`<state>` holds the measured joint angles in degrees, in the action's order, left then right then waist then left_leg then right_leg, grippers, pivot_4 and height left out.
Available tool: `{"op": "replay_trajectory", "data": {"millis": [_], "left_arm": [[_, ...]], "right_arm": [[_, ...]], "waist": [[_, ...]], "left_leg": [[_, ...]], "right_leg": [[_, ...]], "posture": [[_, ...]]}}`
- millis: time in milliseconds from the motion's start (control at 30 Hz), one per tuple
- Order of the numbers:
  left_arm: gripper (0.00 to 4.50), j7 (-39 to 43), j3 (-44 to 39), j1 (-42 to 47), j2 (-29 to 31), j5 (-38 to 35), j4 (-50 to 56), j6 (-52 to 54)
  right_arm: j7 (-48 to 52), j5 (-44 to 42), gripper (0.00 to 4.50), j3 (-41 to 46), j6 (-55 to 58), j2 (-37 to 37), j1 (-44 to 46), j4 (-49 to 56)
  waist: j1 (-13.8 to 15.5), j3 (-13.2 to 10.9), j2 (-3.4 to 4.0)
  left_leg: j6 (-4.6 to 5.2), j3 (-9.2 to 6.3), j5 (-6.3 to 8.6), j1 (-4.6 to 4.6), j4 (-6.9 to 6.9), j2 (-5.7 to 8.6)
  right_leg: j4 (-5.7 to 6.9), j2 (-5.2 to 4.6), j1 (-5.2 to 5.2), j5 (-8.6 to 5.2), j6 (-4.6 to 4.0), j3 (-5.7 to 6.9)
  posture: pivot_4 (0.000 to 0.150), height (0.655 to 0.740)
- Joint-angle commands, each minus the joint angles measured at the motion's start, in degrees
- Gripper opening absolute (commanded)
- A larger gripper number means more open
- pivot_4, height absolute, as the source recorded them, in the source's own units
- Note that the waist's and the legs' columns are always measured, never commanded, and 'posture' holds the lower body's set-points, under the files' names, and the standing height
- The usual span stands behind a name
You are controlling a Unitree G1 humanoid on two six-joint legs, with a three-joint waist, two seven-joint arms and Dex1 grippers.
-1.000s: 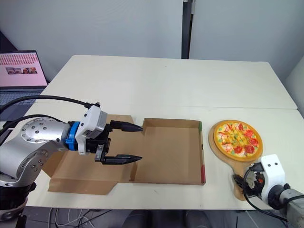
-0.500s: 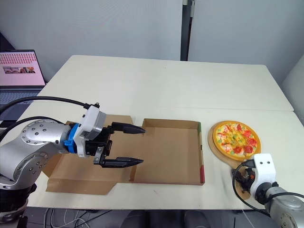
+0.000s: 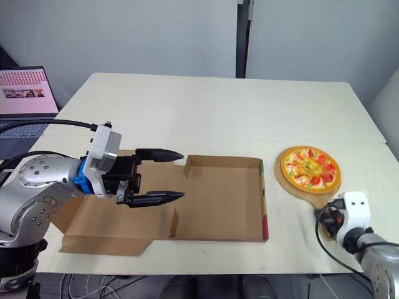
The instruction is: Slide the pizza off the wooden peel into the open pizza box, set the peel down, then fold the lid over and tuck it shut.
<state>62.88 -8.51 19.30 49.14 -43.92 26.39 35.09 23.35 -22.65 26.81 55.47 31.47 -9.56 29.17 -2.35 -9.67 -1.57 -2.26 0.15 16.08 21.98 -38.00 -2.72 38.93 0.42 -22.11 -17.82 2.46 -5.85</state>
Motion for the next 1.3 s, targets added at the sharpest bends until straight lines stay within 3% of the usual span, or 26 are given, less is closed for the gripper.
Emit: {"op": "replay_trajectory", "data": {"millis": [33,367,600,967,1300], "left_arm": [[4.50,-0.34,-3.11,-1.96,1.60,0.05,1.12,-0.68],[4.50,-0.47,-10.80,-10.80,5.10,1.78,0.84,-1.37],[4.50,0.45,-15.86,-19.21,6.69,3.81,1.52,-2.81],[4.50,-0.57,-14.41,-20.47,6.04,4.34,3.10,-3.87],[4.50,-0.55,-12.68,-19.70,5.96,4.21,3.38,-4.12]], "right_arm": [[4.31,-0.86,1.59,3.63,-6.02,6.17,5.21,-0.83],[20.40,-0.99,1.59,-1.96,-17.70,22.33,17.13,-11.67],[32.06,1.71,1.59,-12.25,-25.71,30.64,24.69,-15.10],[39.91,8.42,1.59,-24.49,-35.14,30.83,34.72,-18.28],[40.84,13.26,1.59,-27.69,-41.95,29.01,37.98,-21.21]], "waist": [[0.01,-0.05,0.07],[-0.46,-0.19,0.20],[-0.67,-0.32,0.18],[-0.36,-0.39,0.17],[-0.42,-0.40,0.18]], "left_leg": [[0.00,-0.02,0.00,0.03,0.03,0.00],[0.01,-0.03,0.00,0.05,0.02,-0.02],[0.01,-0.04,0.00,0.04,0.03,-0.06],[0.01,-0.05,0.00,0.06,0.00,-0.03],[0.01,-0.06,0.00,0.05,0.00,-0.04]], "right_leg": [[0.00,0.00,-0.04,0.00,0.00,0.03],[0.00,0.02,-0.08,0.00,-0.01,0.02],[0.00,-0.01,-0.09,0.00,-0.01,0.07],[0.01,-0.14,-0.11,0.01,-0.02,0.11],[0.02,-0.14,-0.11,0.01,-0.02,0.11]], "posture": [[0.150,0.7400],[0.150,0.7400],[0.150,0.7400],[0.150,0.7400],[0.150,0.7400]]}}
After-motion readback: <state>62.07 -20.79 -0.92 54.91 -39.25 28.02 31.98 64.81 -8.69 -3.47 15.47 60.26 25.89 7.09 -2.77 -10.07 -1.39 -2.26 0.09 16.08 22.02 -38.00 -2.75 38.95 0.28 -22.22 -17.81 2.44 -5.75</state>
